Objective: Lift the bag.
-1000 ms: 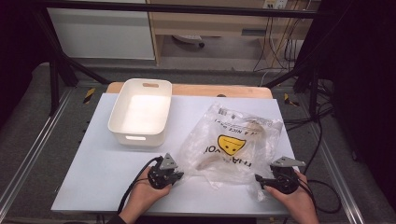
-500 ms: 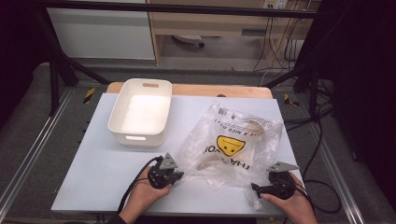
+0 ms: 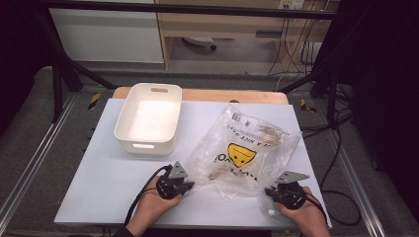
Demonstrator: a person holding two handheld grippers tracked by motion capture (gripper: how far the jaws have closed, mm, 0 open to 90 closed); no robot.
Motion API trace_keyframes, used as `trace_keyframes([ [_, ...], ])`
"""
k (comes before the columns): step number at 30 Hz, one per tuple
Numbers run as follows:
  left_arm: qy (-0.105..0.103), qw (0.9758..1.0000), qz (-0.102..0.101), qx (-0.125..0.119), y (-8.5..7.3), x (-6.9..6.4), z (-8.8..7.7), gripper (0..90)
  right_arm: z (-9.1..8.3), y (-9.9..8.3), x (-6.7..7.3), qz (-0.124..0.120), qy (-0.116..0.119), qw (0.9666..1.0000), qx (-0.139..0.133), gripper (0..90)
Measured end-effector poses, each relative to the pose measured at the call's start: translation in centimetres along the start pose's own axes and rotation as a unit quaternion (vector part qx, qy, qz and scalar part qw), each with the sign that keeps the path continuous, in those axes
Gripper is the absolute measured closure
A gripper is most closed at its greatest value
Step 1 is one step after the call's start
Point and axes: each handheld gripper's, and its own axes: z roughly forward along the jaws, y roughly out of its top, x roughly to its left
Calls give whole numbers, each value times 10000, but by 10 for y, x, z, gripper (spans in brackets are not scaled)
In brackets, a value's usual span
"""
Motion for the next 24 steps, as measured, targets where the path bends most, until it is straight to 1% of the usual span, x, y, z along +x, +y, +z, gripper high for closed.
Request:
trace_keyframes([
  [2, -8, 10000, -4, -14, 0, 0, 0, 899, 1, 3, 0, 0, 37, 10000, 44, 896],
  [4, -11, 10000, 32, 1, 2, 0, -1, 899, 2, 5, -1, -15, 109, 9999, 11, 899],
  [5, -24, 10000, 13, -34, 2, 0, -1, 899, 2, 7, -1, -38, 159, 9999, -17, 900],
  [10, -21, 9998, 5, -184, 11, 3, -9, 900, 1, 25, 1, -75, 267, 9992, -290, 900],
  [14, -51, 9993, -161, -332, 17, 13, -16, 900, 3, 40, 0, -102, 367, 9982, -455, 900],
  [18, -108, 9984, -348, -438, 20, 23, -23, 900, 7, 55, 0, -141, 431, 9976, -524, 900],
  [19, -116, 9982, -373, -454, 21, 25, -24, 900, 7, 59, 0, -130, 457, 9975, -528, 900],
  [21, -134, 9979, -404, -480, 23, 27, -25, 900, 10, 68, -1, -191, 461, 9971, -574, 900],
  [24, -100, 9980, -411, -475, 24, 29, -24, 900, 14, 79, -2, -285, 490, 9969, -551, 900],
])
